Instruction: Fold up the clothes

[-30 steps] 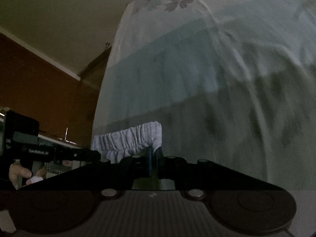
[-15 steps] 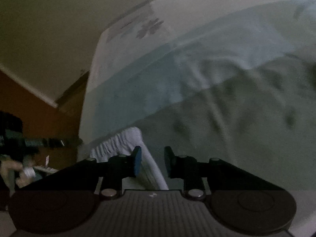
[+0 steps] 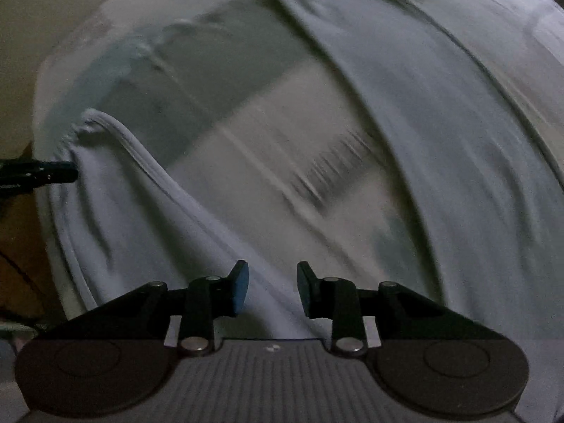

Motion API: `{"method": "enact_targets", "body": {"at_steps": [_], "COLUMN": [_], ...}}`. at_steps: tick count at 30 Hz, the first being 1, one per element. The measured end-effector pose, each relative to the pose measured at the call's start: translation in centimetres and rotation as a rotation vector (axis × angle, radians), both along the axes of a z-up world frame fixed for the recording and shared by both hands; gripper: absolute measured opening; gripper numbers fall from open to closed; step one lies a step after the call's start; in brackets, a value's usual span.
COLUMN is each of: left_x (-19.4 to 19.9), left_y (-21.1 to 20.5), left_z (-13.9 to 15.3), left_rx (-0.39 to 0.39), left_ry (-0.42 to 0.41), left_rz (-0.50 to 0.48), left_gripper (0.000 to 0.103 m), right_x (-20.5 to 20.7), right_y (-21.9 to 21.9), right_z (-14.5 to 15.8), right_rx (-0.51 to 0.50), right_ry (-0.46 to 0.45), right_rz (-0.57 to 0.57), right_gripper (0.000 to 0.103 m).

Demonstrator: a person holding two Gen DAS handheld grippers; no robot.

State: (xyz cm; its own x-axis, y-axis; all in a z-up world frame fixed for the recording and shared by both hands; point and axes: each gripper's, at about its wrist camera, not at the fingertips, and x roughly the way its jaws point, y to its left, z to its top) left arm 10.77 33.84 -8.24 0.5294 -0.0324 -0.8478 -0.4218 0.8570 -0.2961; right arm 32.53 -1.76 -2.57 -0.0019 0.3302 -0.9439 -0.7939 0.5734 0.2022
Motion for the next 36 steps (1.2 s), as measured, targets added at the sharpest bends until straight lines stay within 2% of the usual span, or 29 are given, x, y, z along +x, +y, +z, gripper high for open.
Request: {"method": "enact_targets", "body": {"at_steps": [6,9,12,15,19,24,27,29,30,31,34,36], "left_x": [2.7,3.6,3.2,2.7,3.1,4.4,5.0,5.4,5.6,5.7,5.7,5.5], "left_y": [-6.5,-9.5,-12.5,-15.8,-20.0,-23.4,-24.3,-24.8,-24.9,-24.9,-25.0,-25.2], "left_z": [1.0,1.4,1.8,2.1,1.7,0.9,0.2,-0.3,-0.6,-0.8,-1.2,-1.2], "left_rx": [0.100,0.140,0.134,0.112,0.094,0.139,0.139,0.153,0.157,0.153,0.151,0.163], "left_ry": [0.029,0.044,0.054,0.080,0.131,0.148,0.169,0.186,0.195,0.208,0.260,0.288], "left_rz": [-0.192,-0.275,-0.341,-0.427,-0.538,-0.589,-0.601,-0.611,-0.612,-0.605,-0.601,-0.613], "left_gripper": [0.036,0.036,0.036,0.036,0.036,0.036,0.036,0.036,0.036,0.037,0.038,0.038], "right_x": [-6.0,-9.3,-11.9,-13.8,-15.8,-18.4,-19.6,-19.6,-19.5,-19.4,-18.6,-18.1], "right_y": [-10.3,-14.2,-17.9,-21.2,-23.1,-25.6,-26.5,-26.5,-26.5,-26.4,-26.3,-26.7], "right_z": [0.1,-0.3,-1.6,-2.3,-3.0,-3.9,-4.8,-4.9,-4.9,-4.8,-4.5,-4.1], "right_rx": [-0.060,-0.092,-0.129,-0.166,-0.178,-0.215,-0.208,-0.200,-0.196,-0.192,-0.185,-0.171], "right_ry": [-0.024,-0.028,-0.024,-0.083,-0.189,-0.342,-0.417,-0.414,-0.408,-0.402,-0.360,-0.289], "right_rz": [-0.159,-0.224,-0.301,-0.275,-0.089,0.250,0.425,0.478,0.500,0.521,0.512,0.473], "right_gripper": [0.037,0.039,0.039,0.039,0.039,0.039,0.039,0.039,0.035,0.021,0.008,0.005]}}
